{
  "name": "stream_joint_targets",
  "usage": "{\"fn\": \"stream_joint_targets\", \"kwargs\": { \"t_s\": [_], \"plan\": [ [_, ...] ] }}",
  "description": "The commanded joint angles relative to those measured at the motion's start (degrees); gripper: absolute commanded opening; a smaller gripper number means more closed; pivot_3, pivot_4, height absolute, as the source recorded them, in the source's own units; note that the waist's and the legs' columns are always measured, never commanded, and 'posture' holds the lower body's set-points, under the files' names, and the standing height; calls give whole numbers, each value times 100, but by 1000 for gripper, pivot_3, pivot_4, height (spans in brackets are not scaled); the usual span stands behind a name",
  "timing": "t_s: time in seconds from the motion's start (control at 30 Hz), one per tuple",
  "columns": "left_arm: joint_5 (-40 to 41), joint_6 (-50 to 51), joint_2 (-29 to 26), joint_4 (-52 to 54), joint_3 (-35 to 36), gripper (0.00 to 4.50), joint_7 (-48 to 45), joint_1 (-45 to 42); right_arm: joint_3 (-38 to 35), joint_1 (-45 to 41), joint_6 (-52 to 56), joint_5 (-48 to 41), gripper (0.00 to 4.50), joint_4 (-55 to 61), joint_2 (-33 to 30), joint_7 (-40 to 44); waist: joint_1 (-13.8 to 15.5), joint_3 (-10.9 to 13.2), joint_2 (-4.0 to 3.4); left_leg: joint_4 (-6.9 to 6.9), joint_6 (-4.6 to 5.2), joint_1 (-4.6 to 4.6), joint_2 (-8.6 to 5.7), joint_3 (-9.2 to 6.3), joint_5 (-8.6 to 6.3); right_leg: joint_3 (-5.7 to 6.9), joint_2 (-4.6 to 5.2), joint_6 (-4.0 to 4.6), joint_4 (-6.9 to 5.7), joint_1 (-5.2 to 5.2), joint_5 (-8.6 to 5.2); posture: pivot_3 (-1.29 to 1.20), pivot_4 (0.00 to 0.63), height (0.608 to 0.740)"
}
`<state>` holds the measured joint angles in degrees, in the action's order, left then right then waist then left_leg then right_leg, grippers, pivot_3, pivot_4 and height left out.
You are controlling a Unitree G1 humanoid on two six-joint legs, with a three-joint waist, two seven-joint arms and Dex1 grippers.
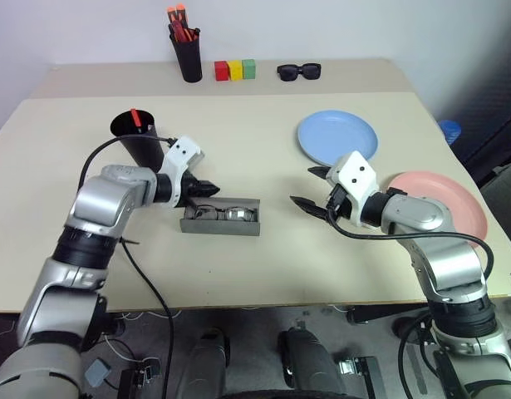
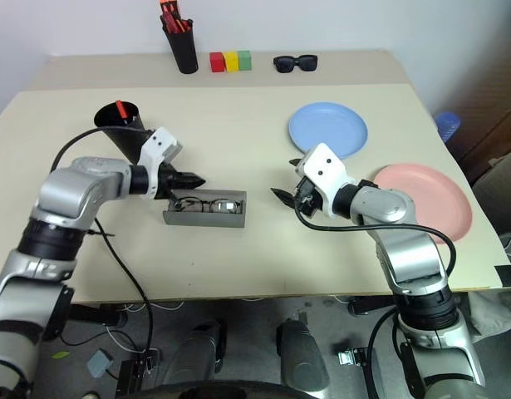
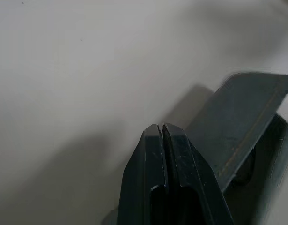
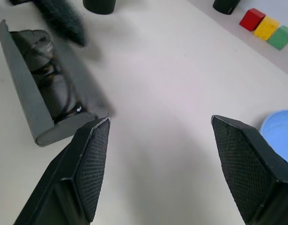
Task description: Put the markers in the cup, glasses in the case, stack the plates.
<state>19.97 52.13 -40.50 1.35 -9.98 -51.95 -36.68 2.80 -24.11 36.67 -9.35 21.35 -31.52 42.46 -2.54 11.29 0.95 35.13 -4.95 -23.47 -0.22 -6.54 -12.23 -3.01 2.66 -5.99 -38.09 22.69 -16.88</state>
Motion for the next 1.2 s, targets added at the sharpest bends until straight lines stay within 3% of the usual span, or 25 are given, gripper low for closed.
{"fn": "stream_joint_targets", "kwargs": {
  "t_s": [0.03,0.17,0.3,0.43,0.7,0.8,0.97,1.13,1.2],
  "plan": [
    [112,30,-277,765,70,38,-144,350,-79,-105,-131,-92,3493,-36,-46,-29,5,0,0,0,0,0,1,0,0,0,0,0,-1,0,0,0,150,740],
    [-4,-150,-393,1088,93,38,29,791,-59,-248,-242,-47,3493,-339,-41,-109,5,-1,-1,3,0,5,0,0,0,0,-1,1,-1,-6,0,0,150,740],
    [134,-1462,247,1066,904,38,427,1117,103,-703,-385,321,3493,-1157,-135,-316,5,0,-1,3,0,7,1,0,0,0,0,1,-1,-8,0,0,150,740],
    [245,-2241,648,1070,1513,38,642,1457,889,-1236,-1671,1526,3493,-2680,-427,-652,6,1,2,7,0,4,1,4,0,-1,1,2,-1,-2,1,0,150,740],
    [501,-2541,507,1678,1858,38,497,2387,1584,-2811,-3864,2646,3493,-6480,-26,-1512,-10,3,-3,2,0,4,2,21,0,-13,2,2,-1,5,2,0,150,740],
    [581,-2446,499,1904,1955,0,615,2603,1687,-3151,-4395,2895,2642,-7410,108,-1836,1,3,-2,1,0,4,1,20,0,-14,2,2,-1,4,2,0,150,740],
    [831,-2215,613,2509,2031,0,850,2931,1623,-3232,-4821,2954,107,-7745,166,-1867,-6,3,-2,1,1,3,0,18,0,-14,3,2,0,3,2,0,150,740],
    [774,-2193,744,2946,1750,0,1097,3208,1391,-2904,-4773,2894,37,-6797,-132,-1809,-6,4,-5,1,0,5,1,16,0,-14,0,3,-4,3,2,0,150,740],
    [736,-2199,847,3007,1588,0,1200,3218,1058,-2394,-4572,2603,37,-5529,-636,-1297,19,4,-6,1,0,5,1,15,0,-14,0,2,-3,2,2,0,150,740]
  ]
}}
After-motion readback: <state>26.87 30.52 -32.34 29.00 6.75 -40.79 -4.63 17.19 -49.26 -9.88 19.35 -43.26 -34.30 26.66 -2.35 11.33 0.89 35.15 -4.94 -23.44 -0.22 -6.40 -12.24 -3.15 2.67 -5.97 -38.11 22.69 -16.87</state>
